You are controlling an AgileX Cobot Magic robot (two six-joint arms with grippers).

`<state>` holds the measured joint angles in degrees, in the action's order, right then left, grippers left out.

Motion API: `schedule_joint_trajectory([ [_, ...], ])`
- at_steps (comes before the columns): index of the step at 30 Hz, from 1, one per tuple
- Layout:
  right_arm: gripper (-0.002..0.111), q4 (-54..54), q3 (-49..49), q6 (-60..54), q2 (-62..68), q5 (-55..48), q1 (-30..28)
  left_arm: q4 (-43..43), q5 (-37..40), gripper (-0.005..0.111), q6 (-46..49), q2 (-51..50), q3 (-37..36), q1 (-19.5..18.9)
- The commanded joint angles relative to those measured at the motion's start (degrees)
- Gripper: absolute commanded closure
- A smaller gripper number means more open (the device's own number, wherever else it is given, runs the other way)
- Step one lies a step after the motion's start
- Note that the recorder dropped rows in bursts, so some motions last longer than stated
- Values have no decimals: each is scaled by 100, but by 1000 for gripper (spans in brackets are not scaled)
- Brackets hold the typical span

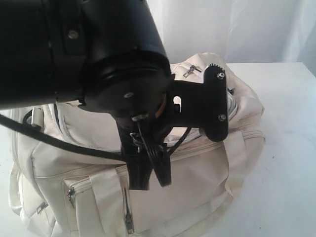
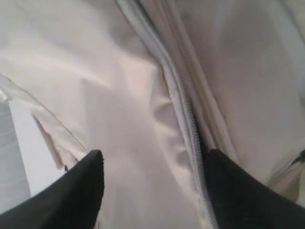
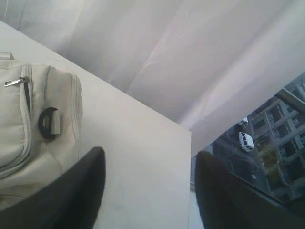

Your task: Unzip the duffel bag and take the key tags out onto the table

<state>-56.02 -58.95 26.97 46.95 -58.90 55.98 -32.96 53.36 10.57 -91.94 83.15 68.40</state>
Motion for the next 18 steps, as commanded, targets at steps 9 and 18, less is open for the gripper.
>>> schedule_joint_trajectory([
  [9, 56, -143, 112, 92, 14, 123, -4, -138, 327, 92, -181, -49, 49, 31],
  [18, 56, -189, 112, 154, 14, 123, -4, -301, 318, 107, -161, -49, 49, 31],
])
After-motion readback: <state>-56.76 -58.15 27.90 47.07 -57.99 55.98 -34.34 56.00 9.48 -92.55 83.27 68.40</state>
